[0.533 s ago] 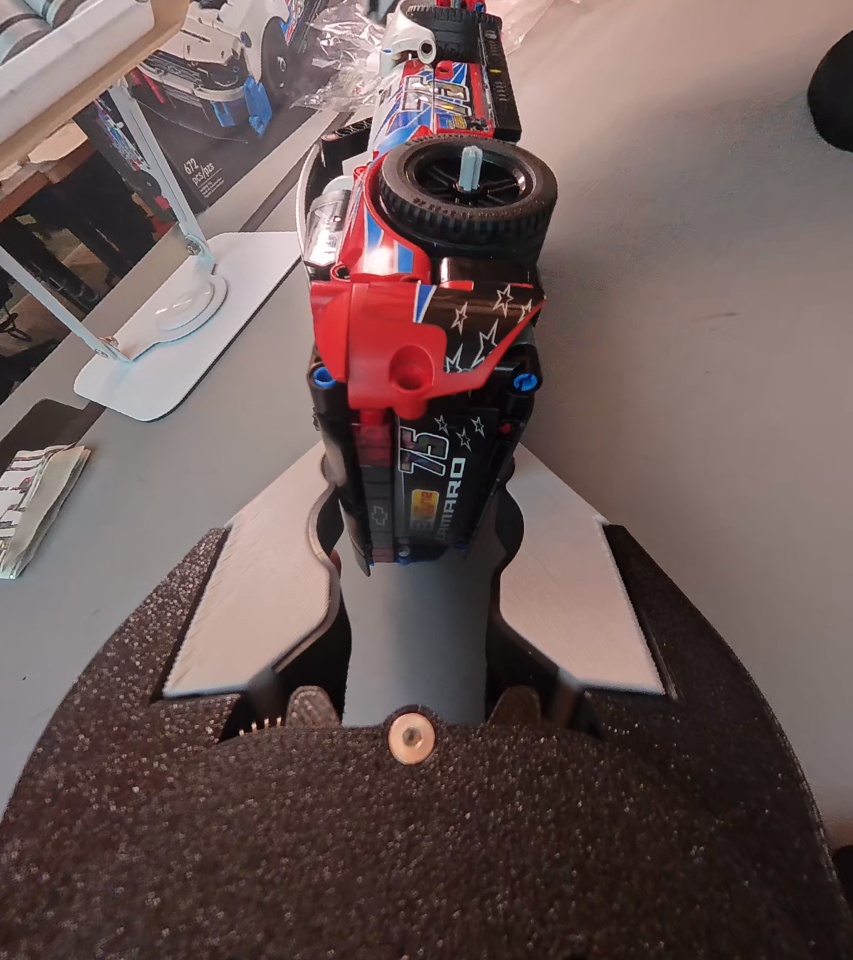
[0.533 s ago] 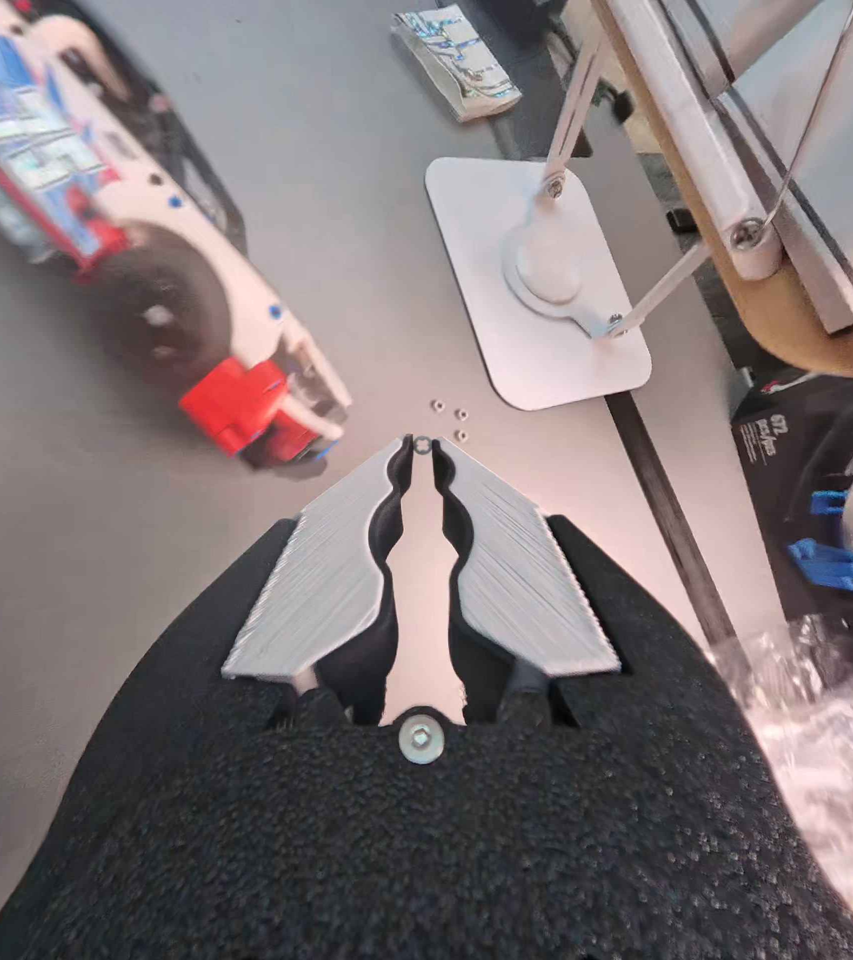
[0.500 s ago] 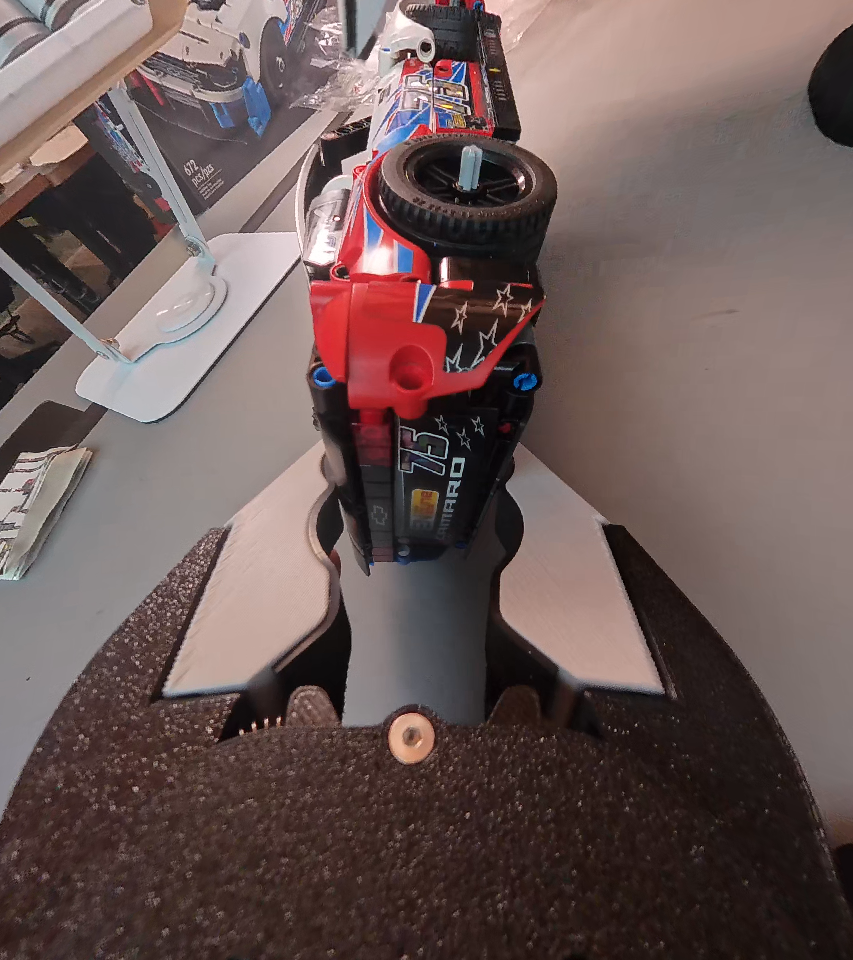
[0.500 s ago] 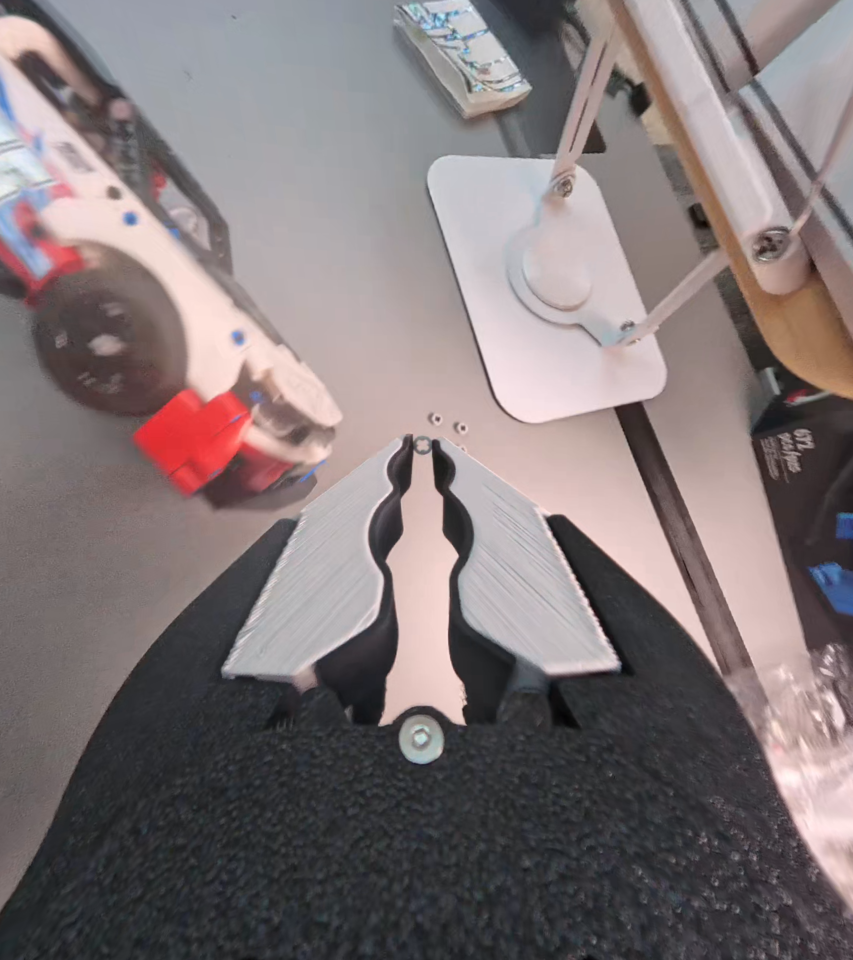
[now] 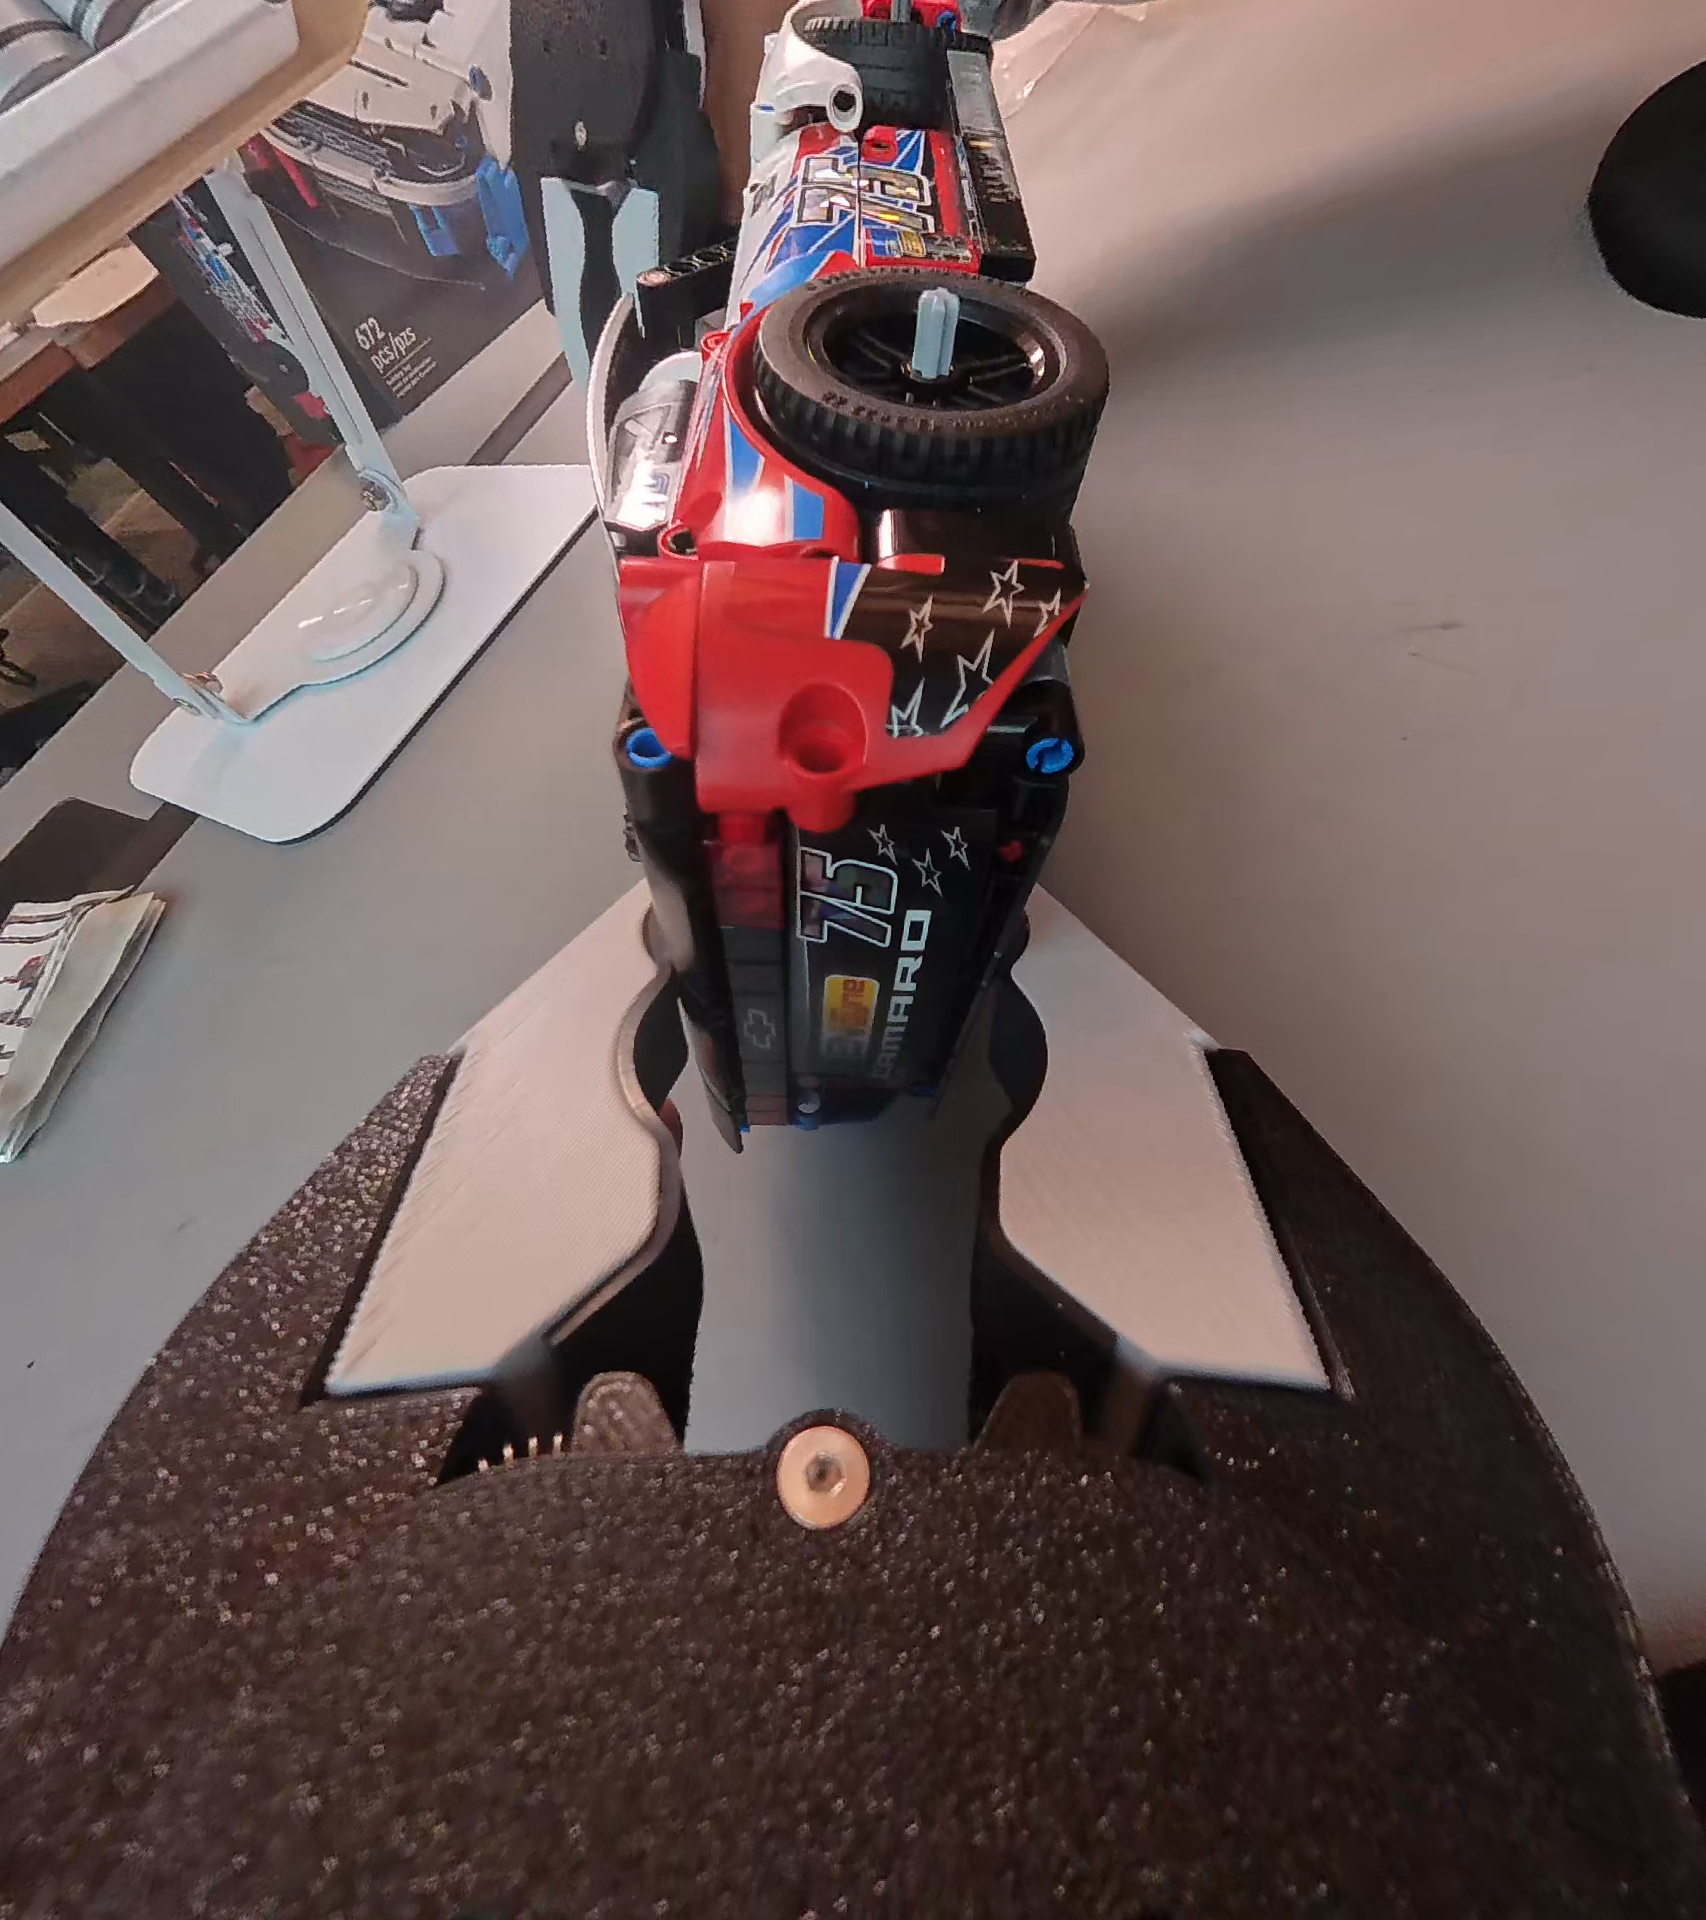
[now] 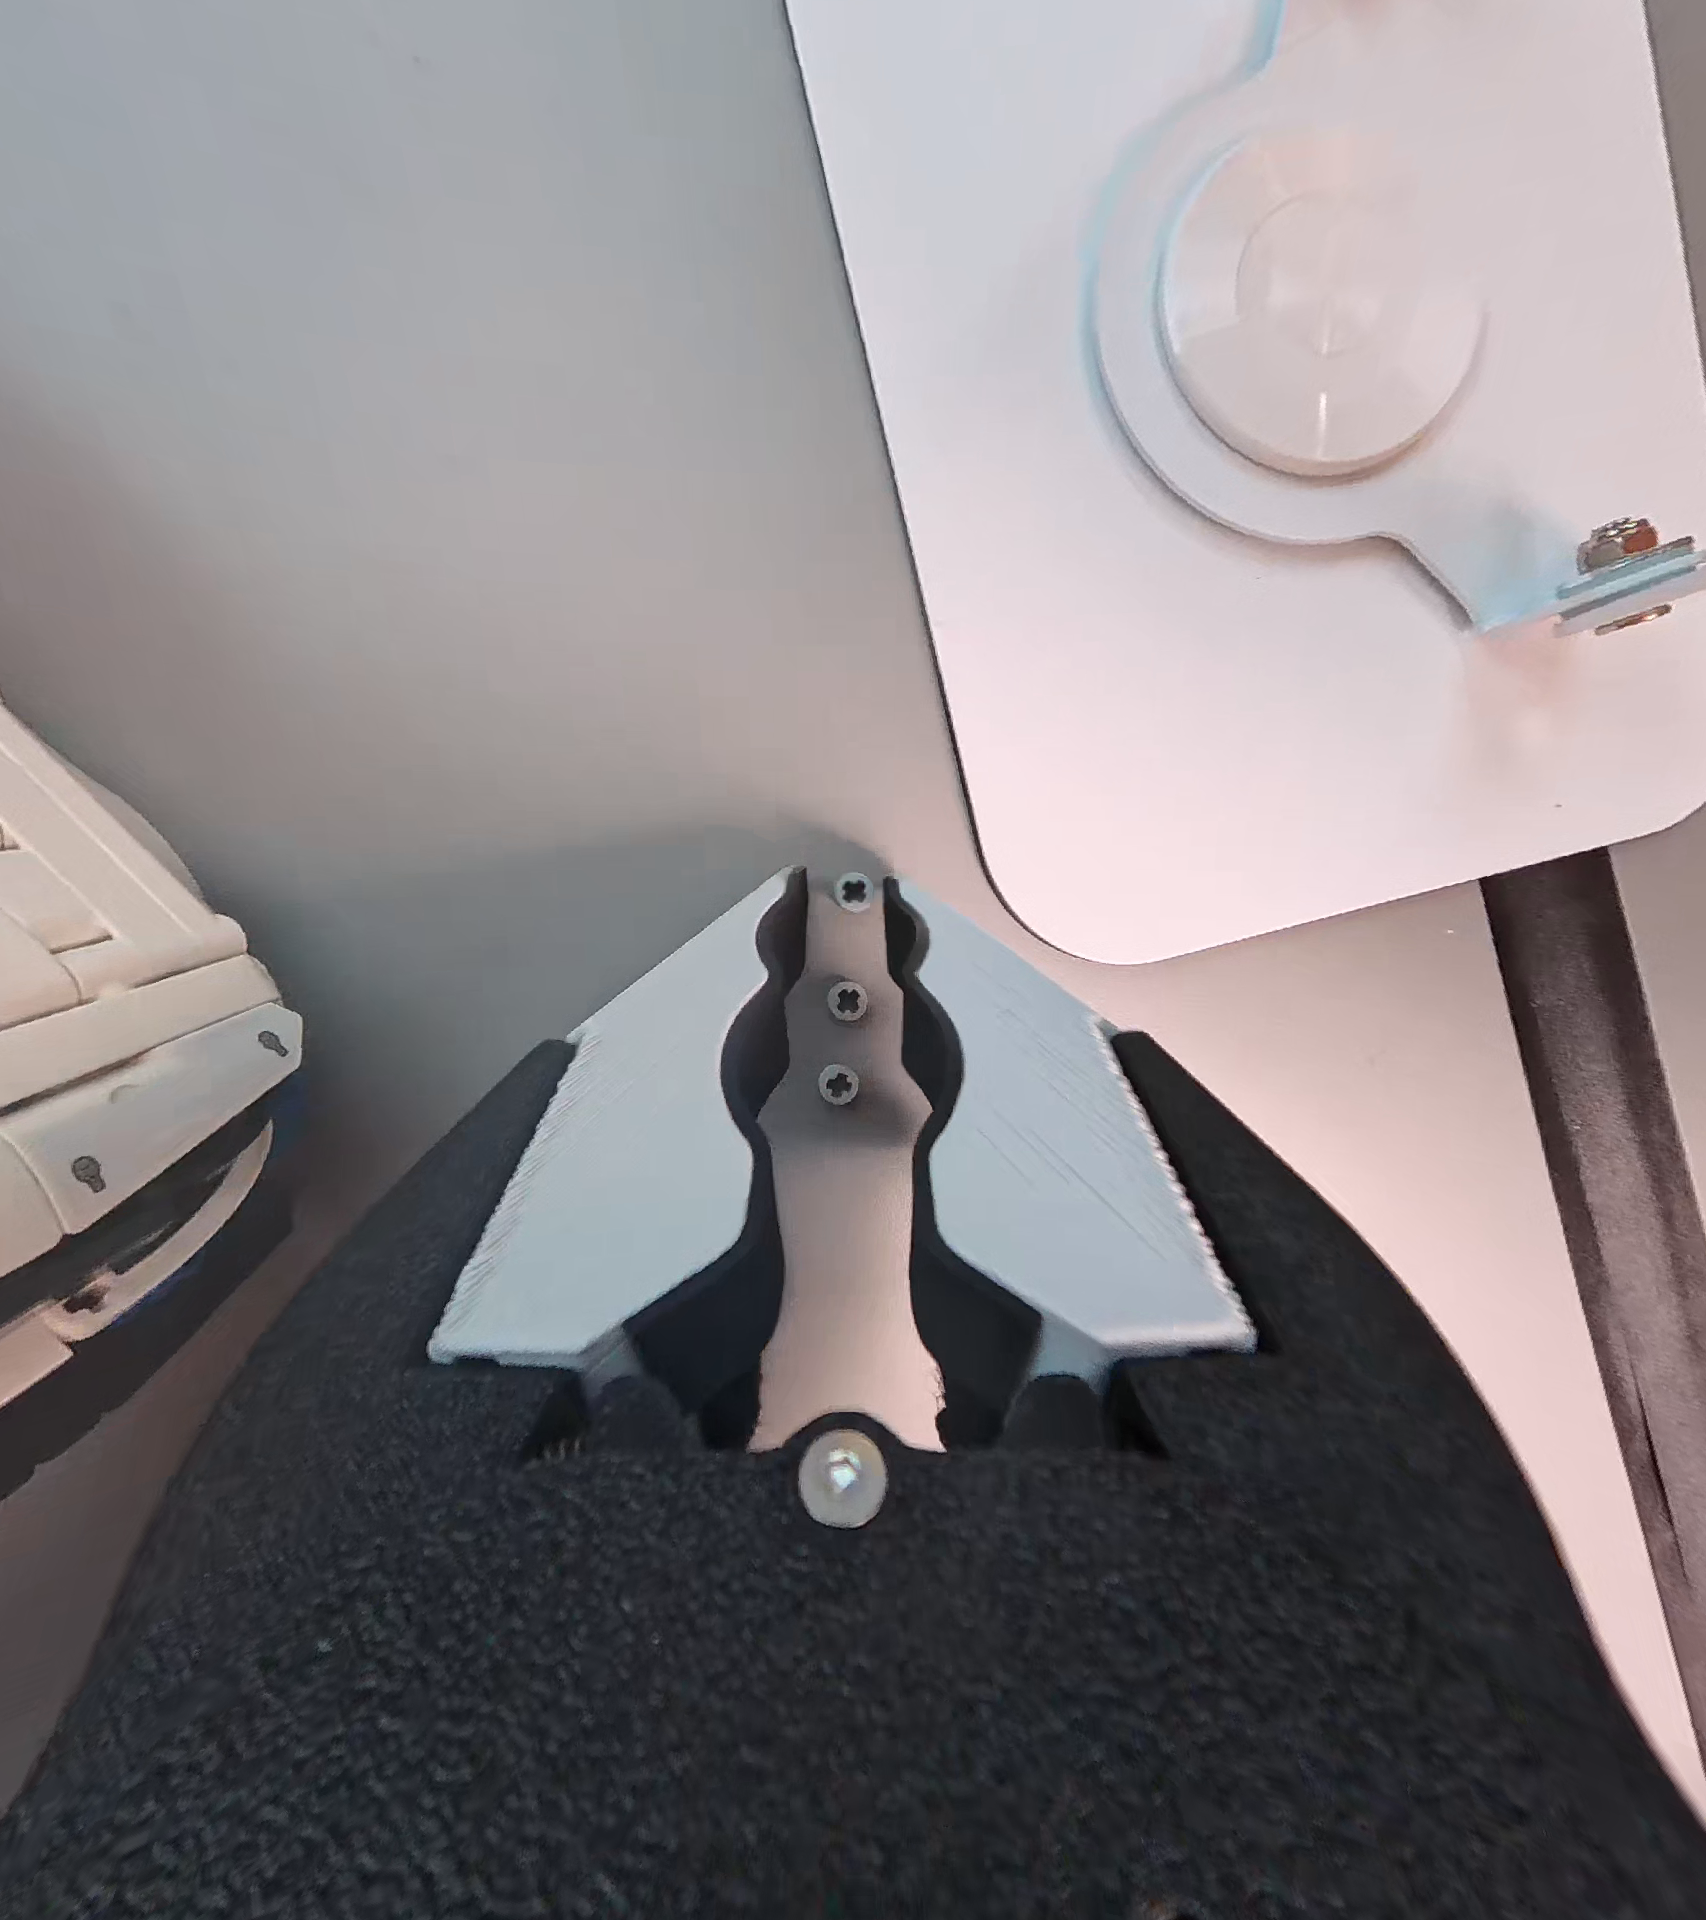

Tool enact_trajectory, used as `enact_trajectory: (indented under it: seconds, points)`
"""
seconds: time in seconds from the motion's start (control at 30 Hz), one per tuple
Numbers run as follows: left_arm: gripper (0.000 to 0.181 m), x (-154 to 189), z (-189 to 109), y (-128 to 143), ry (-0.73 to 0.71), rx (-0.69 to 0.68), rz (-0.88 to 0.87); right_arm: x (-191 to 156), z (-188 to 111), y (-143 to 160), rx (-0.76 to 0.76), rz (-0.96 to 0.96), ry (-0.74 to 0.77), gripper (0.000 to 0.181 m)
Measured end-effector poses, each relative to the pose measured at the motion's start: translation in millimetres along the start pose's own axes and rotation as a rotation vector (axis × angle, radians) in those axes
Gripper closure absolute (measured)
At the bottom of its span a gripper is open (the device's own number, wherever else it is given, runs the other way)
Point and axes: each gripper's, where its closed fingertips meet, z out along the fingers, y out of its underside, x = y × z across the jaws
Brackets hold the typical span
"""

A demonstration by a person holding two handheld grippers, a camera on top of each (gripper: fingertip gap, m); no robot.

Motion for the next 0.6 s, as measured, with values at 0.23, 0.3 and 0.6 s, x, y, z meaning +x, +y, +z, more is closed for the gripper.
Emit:
enact_trajectory:
  seconds: [0.23, 0.3, 0.6]
  points:
    - [0.124, 0.9, -0.4, -0.2, -0.006, -0.007, 0.013, 3.9, -44.4, -28.4, 0.165, 0.021, 0.097, 0.162]
    - [0.124, 0.7, -0.3, -0.1, -0.006, -0.006, 0.011, -1.3, -74.1, -41.9, 0.273, 0.024, 0.130, 0.161]
    - [0.124, -0.7, 0.0, 0.3, 0.001, -0.001, -0.012, -68.3, -189.4, -29.9, 0.743, 0.196, 0.027, 0.139]
